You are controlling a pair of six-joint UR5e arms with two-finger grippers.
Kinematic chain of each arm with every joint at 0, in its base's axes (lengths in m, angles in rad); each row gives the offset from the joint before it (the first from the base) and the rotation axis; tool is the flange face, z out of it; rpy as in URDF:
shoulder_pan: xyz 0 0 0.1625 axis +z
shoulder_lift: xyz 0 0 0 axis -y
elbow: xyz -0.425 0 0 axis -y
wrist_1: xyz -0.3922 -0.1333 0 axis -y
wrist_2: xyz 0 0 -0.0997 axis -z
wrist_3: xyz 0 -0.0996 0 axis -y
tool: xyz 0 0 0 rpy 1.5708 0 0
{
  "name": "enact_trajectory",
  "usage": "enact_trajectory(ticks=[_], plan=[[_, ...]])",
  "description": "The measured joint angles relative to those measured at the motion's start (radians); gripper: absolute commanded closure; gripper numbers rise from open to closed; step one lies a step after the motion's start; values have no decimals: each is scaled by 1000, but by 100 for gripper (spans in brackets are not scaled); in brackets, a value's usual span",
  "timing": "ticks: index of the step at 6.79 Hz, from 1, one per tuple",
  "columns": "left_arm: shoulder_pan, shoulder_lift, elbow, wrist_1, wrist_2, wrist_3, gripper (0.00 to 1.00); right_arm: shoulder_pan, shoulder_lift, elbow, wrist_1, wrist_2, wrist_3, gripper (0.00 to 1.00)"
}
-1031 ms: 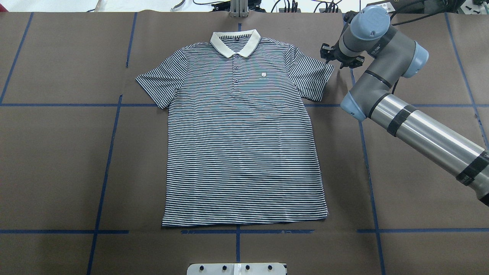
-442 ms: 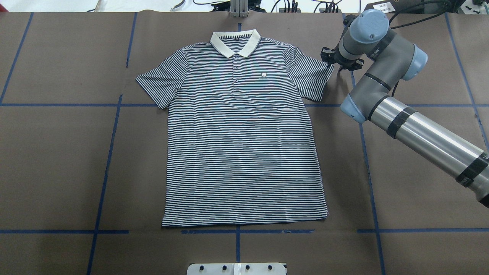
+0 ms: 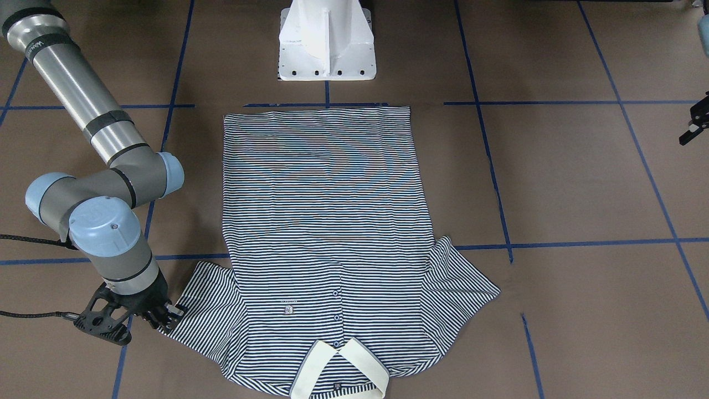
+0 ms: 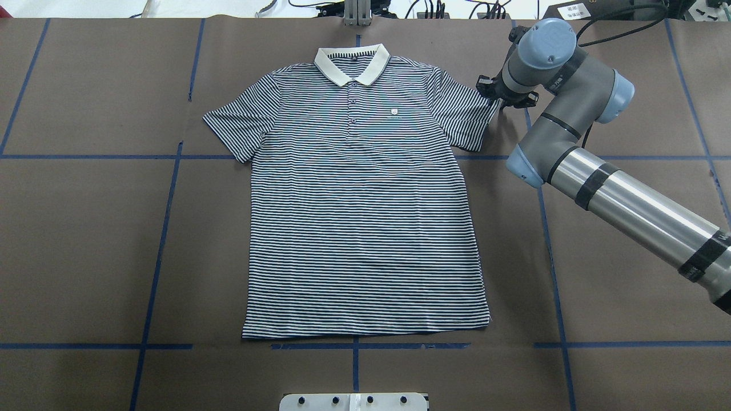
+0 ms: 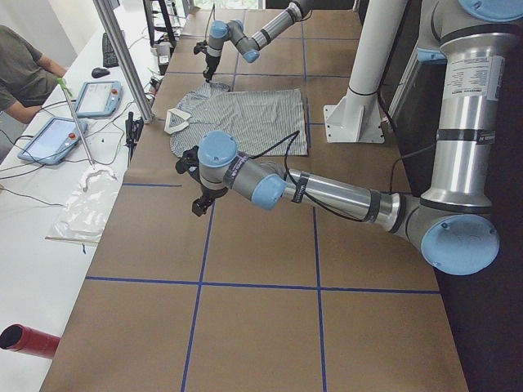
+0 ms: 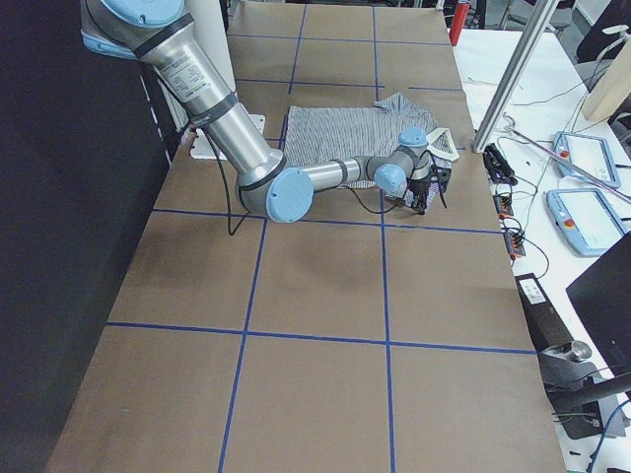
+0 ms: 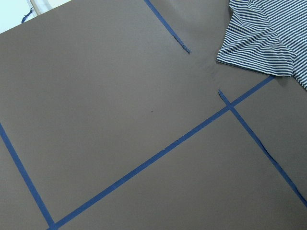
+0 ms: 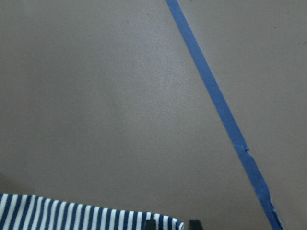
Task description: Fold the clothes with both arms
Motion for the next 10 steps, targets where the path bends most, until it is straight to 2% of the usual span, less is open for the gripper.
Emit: enact_trajectory(ticks=[2, 4, 5, 6, 7, 8, 10], plan=[[0, 2, -3, 3, -1, 0, 0, 0, 8, 40, -8, 3, -19, 100], [0, 2, -14, 6, -1, 0, 0, -39, 29, 157, -79, -3, -11, 100], [0, 2, -21, 6, -1, 0, 0, -87, 77, 173, -129, -40, 21, 100], [0, 2, -27, 5, -1, 0, 0, -129, 150, 133, -166, -92, 72, 100], [0, 4, -30, 2, -1, 1, 0, -151, 232, 41, -175, -130, 104, 100], [0, 7, -32, -2, -1, 3, 0, -159, 292, -58, -156, -164, 116, 1], [-1, 8, -23, -8, 0, 4, 0, -160, 325, -166, -96, -222, 119, 0]])
